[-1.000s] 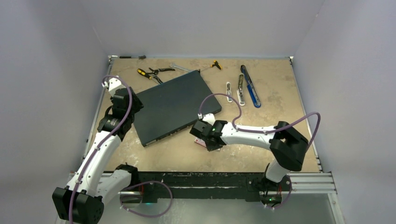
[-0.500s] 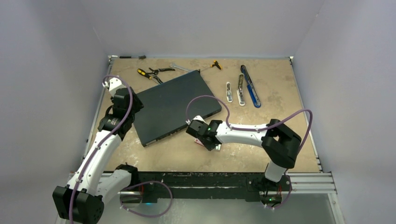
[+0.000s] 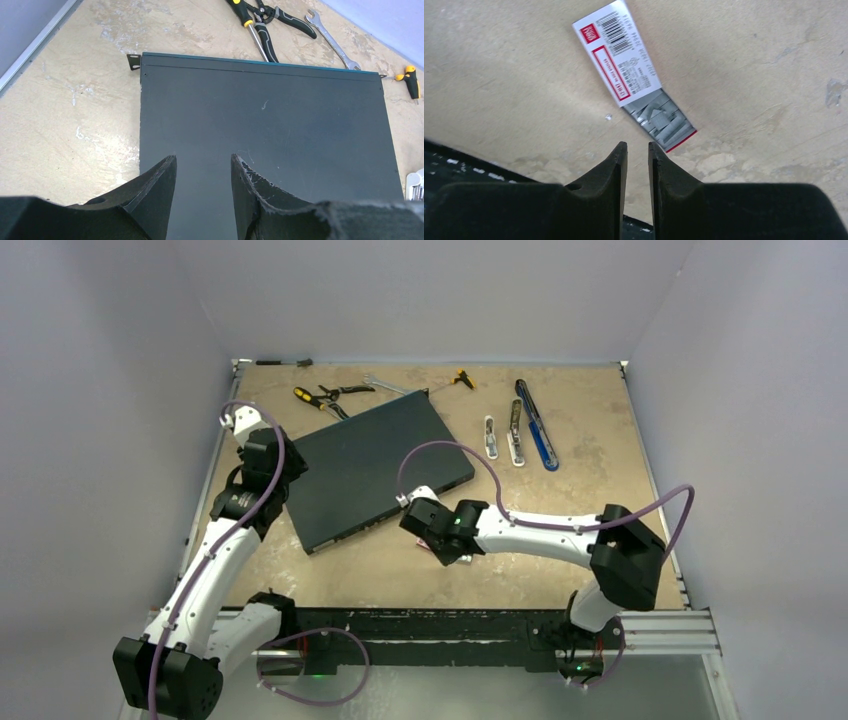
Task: Unload the staples from the stapler
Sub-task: Place the staple in the staple box, then pick up the staple from the center of the board.
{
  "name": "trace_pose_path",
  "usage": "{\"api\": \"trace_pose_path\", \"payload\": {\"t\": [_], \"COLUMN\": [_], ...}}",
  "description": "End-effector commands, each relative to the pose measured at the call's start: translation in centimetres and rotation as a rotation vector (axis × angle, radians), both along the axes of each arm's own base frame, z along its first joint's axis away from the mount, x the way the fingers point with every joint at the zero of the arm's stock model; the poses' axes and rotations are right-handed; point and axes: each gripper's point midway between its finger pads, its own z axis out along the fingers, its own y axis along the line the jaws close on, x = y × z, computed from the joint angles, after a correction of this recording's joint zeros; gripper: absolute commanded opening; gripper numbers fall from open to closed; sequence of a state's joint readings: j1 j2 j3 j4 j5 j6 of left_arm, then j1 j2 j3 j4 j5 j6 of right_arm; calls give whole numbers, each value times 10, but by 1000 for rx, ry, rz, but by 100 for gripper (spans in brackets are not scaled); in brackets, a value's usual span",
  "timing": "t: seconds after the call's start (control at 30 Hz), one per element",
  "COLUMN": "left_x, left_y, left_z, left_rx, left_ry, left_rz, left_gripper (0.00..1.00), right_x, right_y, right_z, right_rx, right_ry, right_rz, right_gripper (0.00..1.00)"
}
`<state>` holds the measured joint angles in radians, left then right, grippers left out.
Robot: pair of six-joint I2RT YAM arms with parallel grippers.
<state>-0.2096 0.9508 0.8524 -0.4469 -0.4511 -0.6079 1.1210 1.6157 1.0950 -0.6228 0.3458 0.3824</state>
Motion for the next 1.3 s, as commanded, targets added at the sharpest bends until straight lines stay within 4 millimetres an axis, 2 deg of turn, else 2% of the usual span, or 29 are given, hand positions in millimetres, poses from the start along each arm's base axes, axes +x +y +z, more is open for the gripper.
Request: {"api": "trace_pose_path", "payload": {"t": [0.0,0.2,0.4,0.6,0.73,0.93,1.13,1.27], "left_x": [2,2,3,3,4,5,5,5], "left_y": [5,6,4,3,2,1,1,0], "left_z": [7,7,6,5,3,2,2,2], "left_rx": [15,15,12,8,7,7,6,4], "left_ry": [-18,-19,-16,-15,-12,-7,-7,-6], "left_rz": [17,19,11,3,-1,-6,-9,-12], "left_gripper": [43,43,43,43,43,43,43,43], "right_x": [-14,-10,5,21,25,20,13,11], "right_y": [1,-3,-23,-23,-20,-14,-16,-21], "right_z": [8,27,21,19,12,1,-3,-9], "right_rx": [55,147,182,262,264,256,252,228], "right_ry": [13,-25,-8,37,84,137,161,162], "right_rz": [-104,-360,-572,-633,-652,-668,-705,-722], "right_gripper": [27,37,34,34,33,33,40,39]}}
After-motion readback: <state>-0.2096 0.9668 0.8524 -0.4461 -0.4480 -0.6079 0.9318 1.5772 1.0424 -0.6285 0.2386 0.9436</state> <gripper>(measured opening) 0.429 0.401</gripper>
